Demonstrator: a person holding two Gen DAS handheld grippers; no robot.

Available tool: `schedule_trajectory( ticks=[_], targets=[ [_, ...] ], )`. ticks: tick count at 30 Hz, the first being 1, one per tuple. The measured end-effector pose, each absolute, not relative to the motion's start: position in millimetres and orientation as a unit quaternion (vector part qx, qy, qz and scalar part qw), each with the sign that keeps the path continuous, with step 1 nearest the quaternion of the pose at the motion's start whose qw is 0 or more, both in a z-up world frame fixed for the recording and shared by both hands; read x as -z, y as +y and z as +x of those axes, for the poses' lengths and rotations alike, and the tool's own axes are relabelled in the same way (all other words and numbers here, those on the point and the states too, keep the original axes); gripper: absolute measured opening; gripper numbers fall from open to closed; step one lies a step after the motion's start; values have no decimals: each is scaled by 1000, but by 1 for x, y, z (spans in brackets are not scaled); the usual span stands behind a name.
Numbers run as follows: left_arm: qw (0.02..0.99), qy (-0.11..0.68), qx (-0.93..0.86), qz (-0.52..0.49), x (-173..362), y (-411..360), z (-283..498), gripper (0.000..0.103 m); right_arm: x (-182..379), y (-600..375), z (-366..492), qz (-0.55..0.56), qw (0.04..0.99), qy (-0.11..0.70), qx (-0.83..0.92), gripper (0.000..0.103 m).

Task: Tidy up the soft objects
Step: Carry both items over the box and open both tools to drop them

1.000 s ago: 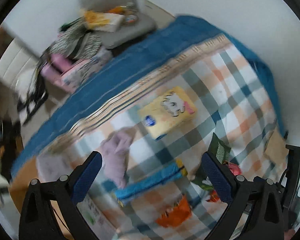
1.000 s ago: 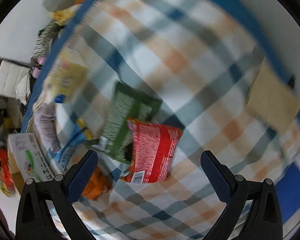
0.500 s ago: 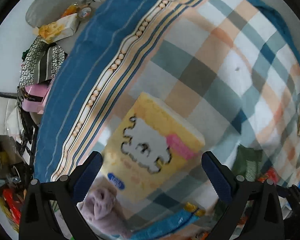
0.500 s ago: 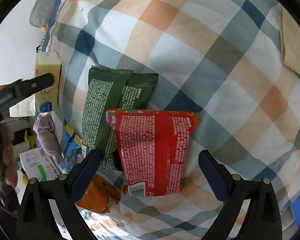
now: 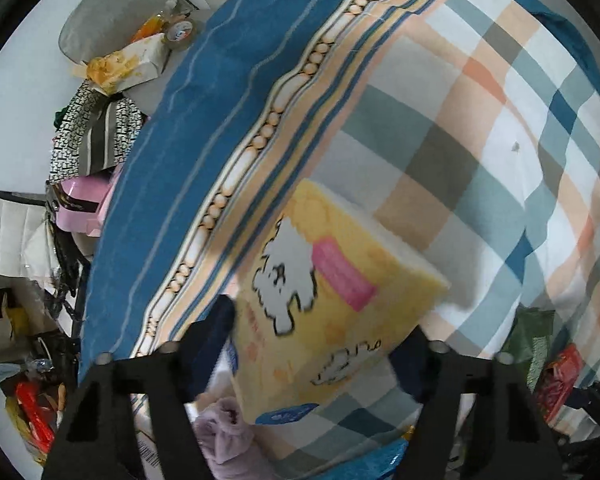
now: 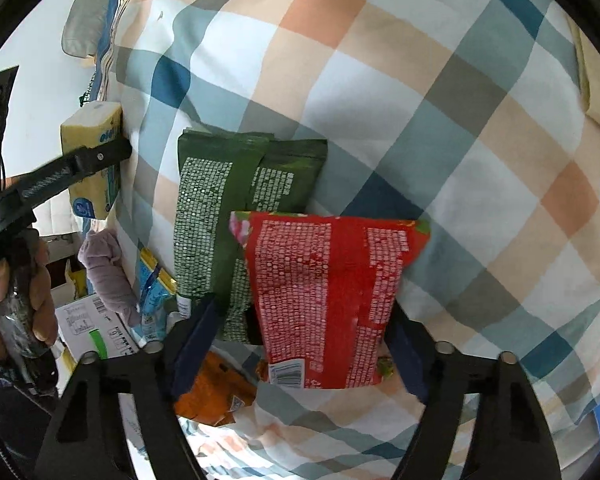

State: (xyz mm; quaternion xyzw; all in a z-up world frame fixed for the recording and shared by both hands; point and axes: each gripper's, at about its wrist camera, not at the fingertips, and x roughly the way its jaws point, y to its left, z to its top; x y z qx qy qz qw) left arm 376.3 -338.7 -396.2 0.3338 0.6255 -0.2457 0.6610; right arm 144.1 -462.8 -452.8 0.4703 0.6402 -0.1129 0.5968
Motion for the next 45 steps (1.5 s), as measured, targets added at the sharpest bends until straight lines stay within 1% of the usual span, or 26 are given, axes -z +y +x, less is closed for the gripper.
schedule_trajectory(
  ticks=[1, 3, 4, 5, 8, 13, 19, 27, 34, 40, 45],
  targets=[
    [664, 625, 245, 329, 394, -336, 378, 61, 452, -462, 143, 470, 596, 641, 115, 73],
    [670, 623, 242, 324, 391, -333, 377, 59, 450, -461, 144, 466, 598, 641, 118, 61],
    [673, 622, 240, 320, 390, -332, 376, 58, 449, -461, 143, 465, 598, 641, 120, 59],
    [675, 622, 239, 318, 388, -331, 376, 56, 447, -461, 142, 464, 599, 641, 122, 54],
    [684, 621, 233, 305, 382, -328, 374, 54, 440, -462, 143, 452, 605, 643, 128, 50],
    [700, 624, 230, 262, 364, -312, 369, 53, 432, -461, 138, 439, 609, 646, 138, 48],
    [714, 632, 239, 182, 333, -283, 351, 52, 408, -453, 129, 423, 626, 640, 141, 48],
    [745, 610, 254, 98, 267, -229, 291, 51, 344, -417, 134, 374, 674, 627, 114, 48],
    [777, 589, 222, 23, 223, -146, 247, 51, 283, -379, 145, 334, 713, 613, 68, 48],
    [802, 568, 184, -33, 190, -64, 230, 51, 240, -317, 159, 299, 738, 605, 12, 48],
    [823, 549, 137, -44, 175, 2, 230, 51, 215, -249, 181, 267, 751, 603, -38, 48]
  ],
)
